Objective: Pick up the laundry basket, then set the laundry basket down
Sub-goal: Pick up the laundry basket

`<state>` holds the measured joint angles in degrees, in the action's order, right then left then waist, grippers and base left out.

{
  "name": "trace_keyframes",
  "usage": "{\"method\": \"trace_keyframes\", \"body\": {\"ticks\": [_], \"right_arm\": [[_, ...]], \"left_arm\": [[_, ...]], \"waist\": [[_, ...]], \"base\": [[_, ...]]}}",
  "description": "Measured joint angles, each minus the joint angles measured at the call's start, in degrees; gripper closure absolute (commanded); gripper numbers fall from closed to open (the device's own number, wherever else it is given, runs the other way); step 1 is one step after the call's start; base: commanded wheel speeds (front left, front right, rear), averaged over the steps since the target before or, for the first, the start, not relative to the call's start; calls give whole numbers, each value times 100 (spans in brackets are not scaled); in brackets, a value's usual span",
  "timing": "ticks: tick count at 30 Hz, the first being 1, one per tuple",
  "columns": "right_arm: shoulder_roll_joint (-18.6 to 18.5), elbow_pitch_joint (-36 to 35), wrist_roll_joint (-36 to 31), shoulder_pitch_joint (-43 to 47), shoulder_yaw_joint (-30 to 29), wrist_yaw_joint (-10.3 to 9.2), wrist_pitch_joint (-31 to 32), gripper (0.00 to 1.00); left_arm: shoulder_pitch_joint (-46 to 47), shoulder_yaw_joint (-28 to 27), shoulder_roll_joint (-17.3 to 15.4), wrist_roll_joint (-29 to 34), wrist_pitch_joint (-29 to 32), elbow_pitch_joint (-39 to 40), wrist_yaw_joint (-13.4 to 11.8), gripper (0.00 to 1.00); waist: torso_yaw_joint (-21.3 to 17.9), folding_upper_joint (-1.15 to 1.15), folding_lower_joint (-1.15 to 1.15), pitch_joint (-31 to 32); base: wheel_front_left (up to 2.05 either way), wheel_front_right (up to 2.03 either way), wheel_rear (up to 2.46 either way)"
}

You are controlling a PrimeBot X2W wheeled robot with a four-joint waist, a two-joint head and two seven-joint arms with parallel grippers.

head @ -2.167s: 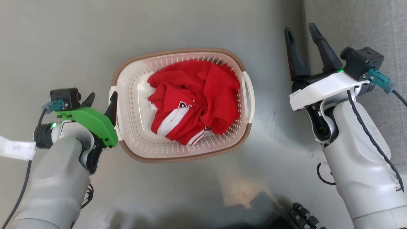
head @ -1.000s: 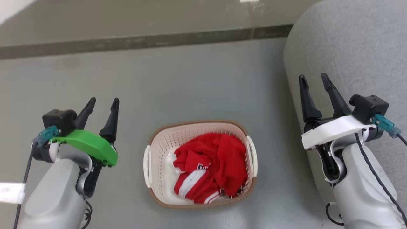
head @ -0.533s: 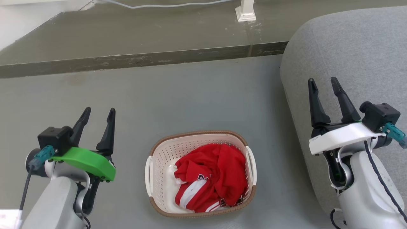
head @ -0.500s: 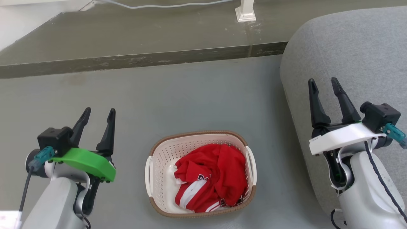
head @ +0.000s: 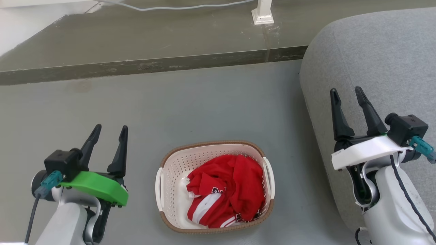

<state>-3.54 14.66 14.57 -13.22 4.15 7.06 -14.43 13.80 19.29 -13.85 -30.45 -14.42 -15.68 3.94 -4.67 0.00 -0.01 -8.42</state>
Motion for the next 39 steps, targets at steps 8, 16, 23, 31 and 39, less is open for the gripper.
{"method": "trace_keyframes", "body": {"ticks": [8,16,23,31,39], "right_arm": [[1,-10,-10,85,8,0,0,0],[1,-11,-47,90,26,0,0,0],[2,-10,-52,99,37,0,0,0],[2,-4,-52,199,67,0,0,0],[-2,185,-52,204,233,0,0,0]], "left_arm": [[-169,-102,37,65,-1,164,0,0],[-313,-307,110,87,-1,245,-52,0],[-356,-456,179,145,-1,327,-100,0],[-460,-495,208,257,-1,364,-101,0],[-469,-477,225,257,-1,301,-90,0]], "waist": [[-9,0,0,10],[-24,0,0,15],[-38,0,0,12],[-49,0,0,-50],[-41,0,0,-332]], "base": [[0,0,0],[0,0,0],[0,0,0],[0,0,0],[0,0,0]]}}
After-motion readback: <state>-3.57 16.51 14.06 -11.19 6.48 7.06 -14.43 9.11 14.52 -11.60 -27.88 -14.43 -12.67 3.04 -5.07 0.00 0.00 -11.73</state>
